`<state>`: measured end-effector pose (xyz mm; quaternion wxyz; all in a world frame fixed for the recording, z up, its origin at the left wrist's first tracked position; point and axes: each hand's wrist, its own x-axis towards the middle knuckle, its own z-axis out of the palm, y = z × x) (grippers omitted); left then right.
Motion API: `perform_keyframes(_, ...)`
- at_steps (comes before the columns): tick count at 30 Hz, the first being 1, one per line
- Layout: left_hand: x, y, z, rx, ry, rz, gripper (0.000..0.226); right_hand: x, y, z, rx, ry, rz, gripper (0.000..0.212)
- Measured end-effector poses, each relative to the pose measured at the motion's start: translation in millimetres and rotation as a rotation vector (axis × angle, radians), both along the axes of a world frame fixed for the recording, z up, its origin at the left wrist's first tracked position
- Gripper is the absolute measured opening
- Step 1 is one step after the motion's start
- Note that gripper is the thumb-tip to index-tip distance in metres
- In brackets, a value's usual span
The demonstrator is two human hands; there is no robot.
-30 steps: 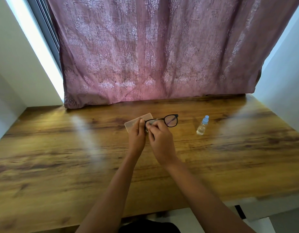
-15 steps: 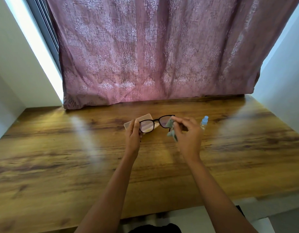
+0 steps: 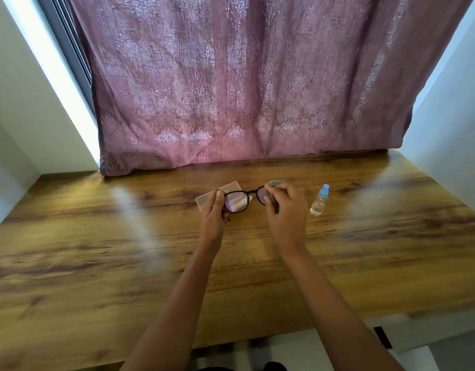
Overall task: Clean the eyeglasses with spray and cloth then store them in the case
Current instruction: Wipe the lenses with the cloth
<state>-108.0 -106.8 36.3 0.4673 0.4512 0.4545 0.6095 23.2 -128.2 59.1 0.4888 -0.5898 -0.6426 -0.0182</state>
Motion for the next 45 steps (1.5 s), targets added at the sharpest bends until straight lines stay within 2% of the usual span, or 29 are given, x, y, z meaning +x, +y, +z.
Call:
perform_keyframes(6,1,-1,-3,-0.016,-0.02,0.008,0.033,-2,-12,-9,-0.028,-0.113,0.106,0.019)
perform_keyframes(13,2,-3,-1,-0.017,-0.04,0.0,0.033,19,-5,-1,-0.078,0.126,0.002,0.024)
perform_keyframes(17,5,-2,-1,-0.014,-0.041,0.003,0.033,9,-2,5,-0.058,0.036,-0.006,0.021)
perform_keyframes(24,1,-2,-1,-0.005,-0.052,0.01,0.033,3,-13,-7,-0.074,-0.101,0.132,0.02)
perform_keyframes(32,2,-2,4,-0.018,-0.088,-0.003,0.031,18,-3,0,-0.019,0.041,-0.015,0.017)
perform_keyframes(41,-1,-7,4,-0.046,-0.097,0.022,0.03,-9,-12,-15,-0.117,-0.096,0.089,0.016)
perform_keyframes(45,-6,-7,2,-0.047,-0.091,0.025,0.031,6,-14,-17,-0.118,-0.054,0.059,0.014)
